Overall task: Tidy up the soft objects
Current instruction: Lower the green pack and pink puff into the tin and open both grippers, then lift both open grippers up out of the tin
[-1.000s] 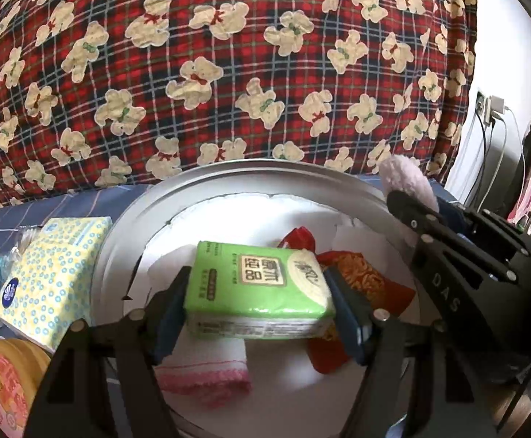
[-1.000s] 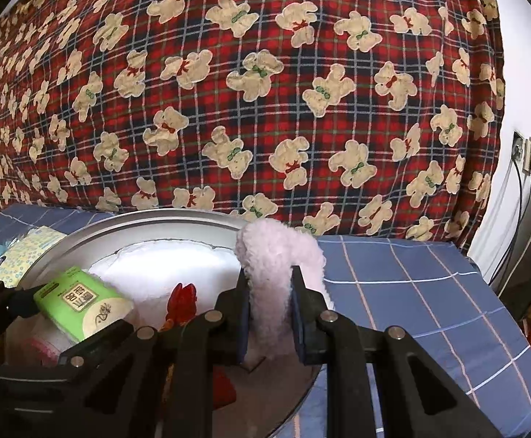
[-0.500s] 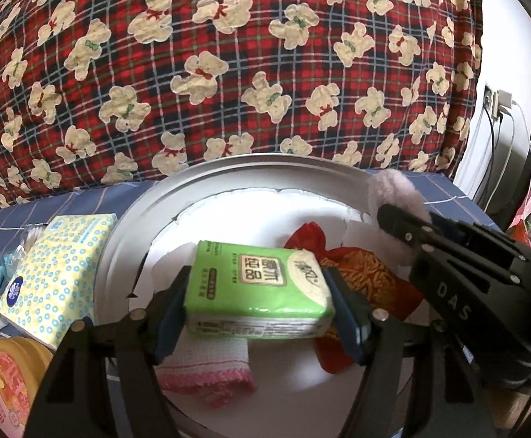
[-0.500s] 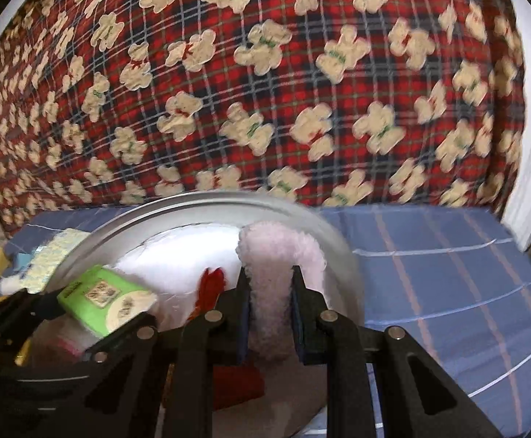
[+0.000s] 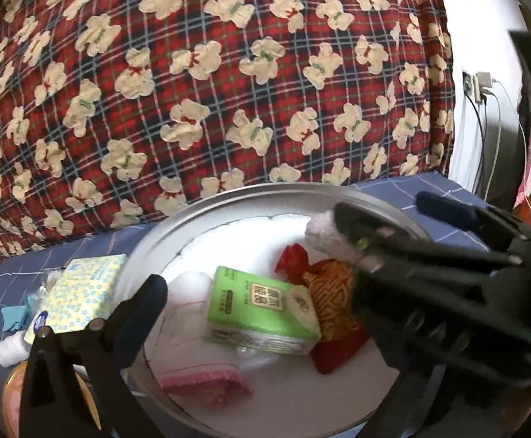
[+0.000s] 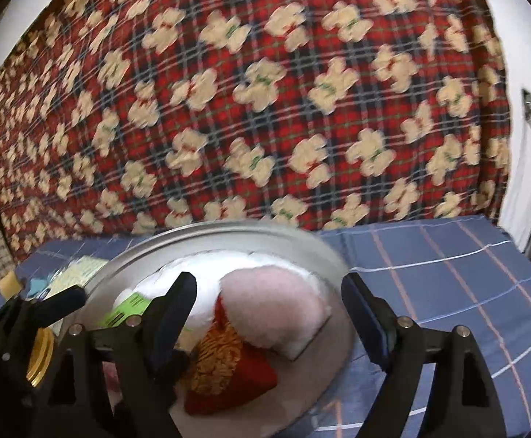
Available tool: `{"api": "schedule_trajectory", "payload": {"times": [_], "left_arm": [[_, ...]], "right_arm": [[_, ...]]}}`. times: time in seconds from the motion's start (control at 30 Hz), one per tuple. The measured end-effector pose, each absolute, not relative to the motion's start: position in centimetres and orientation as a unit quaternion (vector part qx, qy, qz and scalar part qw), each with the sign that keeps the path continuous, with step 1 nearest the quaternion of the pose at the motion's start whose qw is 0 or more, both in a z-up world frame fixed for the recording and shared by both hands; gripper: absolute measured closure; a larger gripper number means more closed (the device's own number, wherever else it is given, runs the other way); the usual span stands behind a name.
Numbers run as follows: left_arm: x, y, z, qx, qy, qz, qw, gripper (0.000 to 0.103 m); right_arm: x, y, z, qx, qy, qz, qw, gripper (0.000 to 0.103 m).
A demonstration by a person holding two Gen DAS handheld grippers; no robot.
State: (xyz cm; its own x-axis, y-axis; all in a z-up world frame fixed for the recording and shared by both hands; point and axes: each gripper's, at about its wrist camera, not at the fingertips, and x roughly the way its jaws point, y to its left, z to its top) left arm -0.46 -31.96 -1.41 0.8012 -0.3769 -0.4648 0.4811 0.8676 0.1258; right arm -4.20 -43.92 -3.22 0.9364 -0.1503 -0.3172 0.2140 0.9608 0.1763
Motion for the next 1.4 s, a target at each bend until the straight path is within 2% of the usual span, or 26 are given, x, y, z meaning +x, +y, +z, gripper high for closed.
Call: {"api": "schedule_trajectory", "payload": {"times": [0.37,0.63,0.73,1.13,1.4], "left_arm": [[-0.7,-30.5,-0.9,0.094,0.203,-0.224,0.948,0.0],[-1.3,-29.7,-0.7,0.086,0.18,-0.211,0.957,0.0],[-1.7,-29.4,-0.3,0.092,0.154,-0.194,0.964,0.0],[-2.5,-28.4,0.0,0.086,0.132,-0.195,0.968,0.0],[-3.4,-26.9,0.0,0.076,0.127,-0.192,0.97,0.0]], "right_arm": [[-6.0,-44.7,-2.9,0.117,0.111,-0.12,0.98,0.019],[-9.4,-44.4,-2.0,0.106,-0.01,-0.174,0.979,0.019],[-9.7,-44.6,-1.8,0.113,-0.014,-0.172,0.979,0.019],[-10.1,-42.1,-1.7,0.07,-0.003,-0.186,0.98,0.018],[-10.9,-42.2,-1.9,0.095,-0.005,-0.2,0.975,0.018]]}}
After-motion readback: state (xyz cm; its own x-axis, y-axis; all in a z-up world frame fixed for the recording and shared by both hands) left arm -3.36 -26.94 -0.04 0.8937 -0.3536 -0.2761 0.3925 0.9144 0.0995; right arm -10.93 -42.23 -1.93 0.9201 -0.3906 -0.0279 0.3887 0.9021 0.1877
